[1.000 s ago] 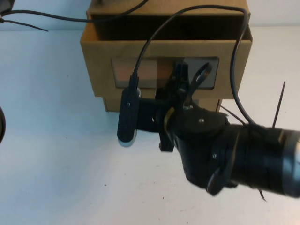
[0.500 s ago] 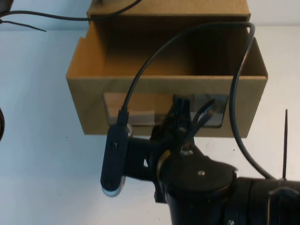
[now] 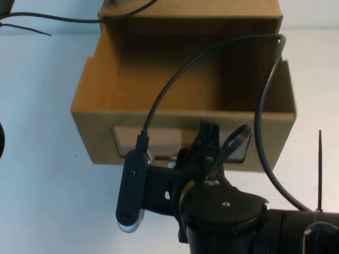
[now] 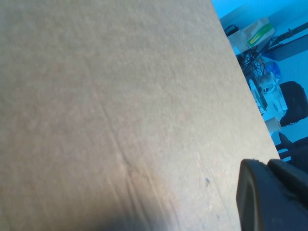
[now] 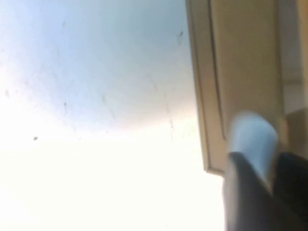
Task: Open the shoe box
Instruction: 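Pull the top drawer of the cardboard box fully open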
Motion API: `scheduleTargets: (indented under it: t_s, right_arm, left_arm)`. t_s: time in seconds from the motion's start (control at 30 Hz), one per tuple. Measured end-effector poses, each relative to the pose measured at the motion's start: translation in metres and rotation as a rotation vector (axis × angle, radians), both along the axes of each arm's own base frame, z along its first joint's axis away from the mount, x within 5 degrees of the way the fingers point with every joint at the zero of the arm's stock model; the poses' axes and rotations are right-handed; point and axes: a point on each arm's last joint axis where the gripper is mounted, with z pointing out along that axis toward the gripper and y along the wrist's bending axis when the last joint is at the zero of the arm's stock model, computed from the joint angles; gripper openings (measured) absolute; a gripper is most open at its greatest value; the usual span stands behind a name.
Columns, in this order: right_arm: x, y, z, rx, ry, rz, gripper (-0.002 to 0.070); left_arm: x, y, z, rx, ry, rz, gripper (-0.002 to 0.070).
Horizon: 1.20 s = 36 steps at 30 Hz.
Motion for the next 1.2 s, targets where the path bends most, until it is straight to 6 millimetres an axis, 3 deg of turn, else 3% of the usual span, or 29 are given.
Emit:
scheduleTargets:
  t_s: [0.1,0.2,0.43,0.7,0.87,1.1,1.2]
  right_arm:
    - [-0.002,-0.003,-0.001,-0.017,0.029,-0.02,0.0319]
    - [-0.005,-0.007,0.001,-0.005,0.064,-0.031,0.0388]
    - [-0.031,-0.022,0.031,0.065,0.138,-0.026,0.033]
    - [-0.071,-0.034,0.095,0.27,0.34,0.07,0.0262]
    - [-0.074,-0.055,0.136,0.43,0.325,0.07,0.0171]
    - [-0.053,-0.095,0.174,0.583,0.059,-0.06,0.0021]
    - [-0.038,-0.12,0.185,0.637,-0.01,-0.16,-0.0002]
  left_arm:
    - [0.0,0.0,0.0,-0.002,0.0,-0.001,-0.0004]
    - [0.0,0.0,0.0,-0.004,0.001,-0.001,-0.0004]
    - [0.0,0.0,0.001,-0.007,0.002,-0.001,-0.0004]
    - [-0.003,0.005,0.014,0.042,-0.077,0.017,-0.0004]
    - [-0.023,0.015,0.054,0.063,-0.205,0.05,-0.0004]
    - [-0.086,0.031,0.131,0.076,-0.474,0.051,-0.0004]
    - [-0.117,0.041,0.159,0.144,-0.596,0.086,-0.0004]
